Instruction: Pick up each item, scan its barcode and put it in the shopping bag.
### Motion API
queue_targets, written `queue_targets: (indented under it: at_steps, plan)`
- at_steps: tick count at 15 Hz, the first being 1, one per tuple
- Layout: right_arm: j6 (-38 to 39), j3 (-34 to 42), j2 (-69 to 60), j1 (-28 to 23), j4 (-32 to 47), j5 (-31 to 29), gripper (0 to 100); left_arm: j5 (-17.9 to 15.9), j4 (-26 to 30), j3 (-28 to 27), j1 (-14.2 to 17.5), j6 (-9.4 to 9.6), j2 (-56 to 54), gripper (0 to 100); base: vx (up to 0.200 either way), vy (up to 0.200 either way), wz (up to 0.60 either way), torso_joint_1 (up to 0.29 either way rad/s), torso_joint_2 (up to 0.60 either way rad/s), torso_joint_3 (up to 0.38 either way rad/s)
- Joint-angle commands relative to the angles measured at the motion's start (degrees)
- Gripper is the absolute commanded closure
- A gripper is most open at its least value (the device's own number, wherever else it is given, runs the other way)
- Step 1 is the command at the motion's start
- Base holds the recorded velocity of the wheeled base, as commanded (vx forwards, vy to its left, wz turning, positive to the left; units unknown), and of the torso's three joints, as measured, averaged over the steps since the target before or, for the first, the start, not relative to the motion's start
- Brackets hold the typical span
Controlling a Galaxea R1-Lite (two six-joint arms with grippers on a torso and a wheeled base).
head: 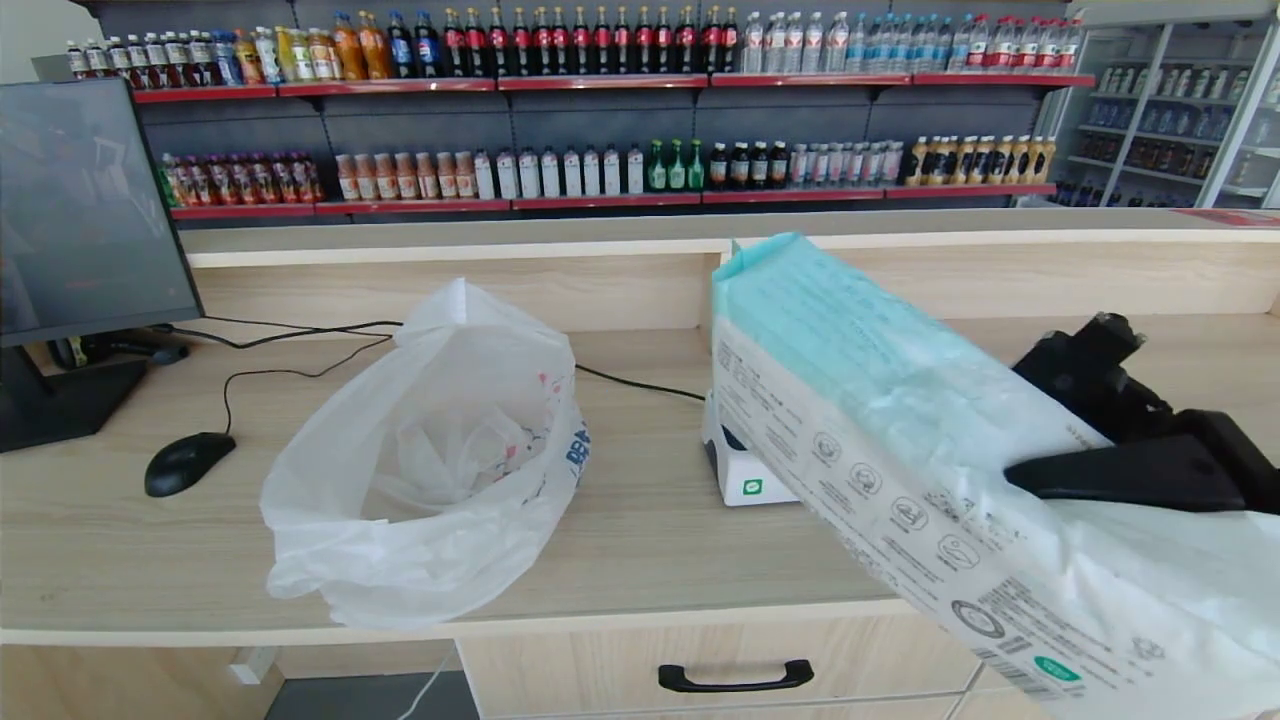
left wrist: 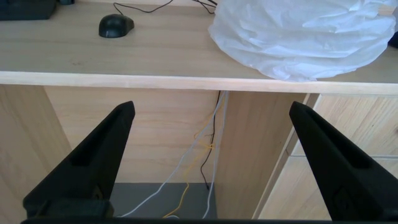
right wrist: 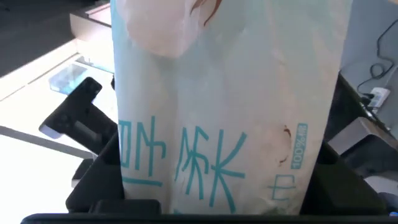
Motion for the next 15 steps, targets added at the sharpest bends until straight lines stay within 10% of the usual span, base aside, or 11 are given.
queue_targets:
  at_steps: [1, 8, 11, 13, 15]
  plan:
    - [-8.18, 1.36, -4.0, -1.59, -0.08, 0.76, 100, 0.07, 0.01, 0.0, 0.0, -0.01, -0.02, 0, 0.0, 0.0, 0.0, 0.0, 0.0, 0.0]
    - [-46.06, 3.47, -2.33, -8.44, -0.08, 1.2, 100, -0.02, 0.01, 0.0, 0.0, -0.01, -0.02, 0, 0.0, 0.0, 0.0, 0.0, 0.0, 0.0]
    - [-75.24, 3.29, 5.31, -15.21, -0.08, 0.76, 100, -0.02, 0.01, 0.0, 0.0, -0.01, -0.02, 0, 0.0, 0.0, 0.0, 0.0, 0.0, 0.0]
    - [-85.7, 2.15, 8.04, -16.0, -0.08, -4.43, 100, -0.02, 0.01, 0.0, 0.0, -0.01, -0.02, 0, 0.0, 0.0, 0.0, 0.0, 0.0, 0.0]
    - [-91.15, 0.74, 7.69, -14.33, -0.08, -22.44, 100, 0.07, 0.01, 0.0, 0.0, -0.01, -0.02, 0, 0.0, 0.0, 0.0, 0.0, 0.0, 0.0]
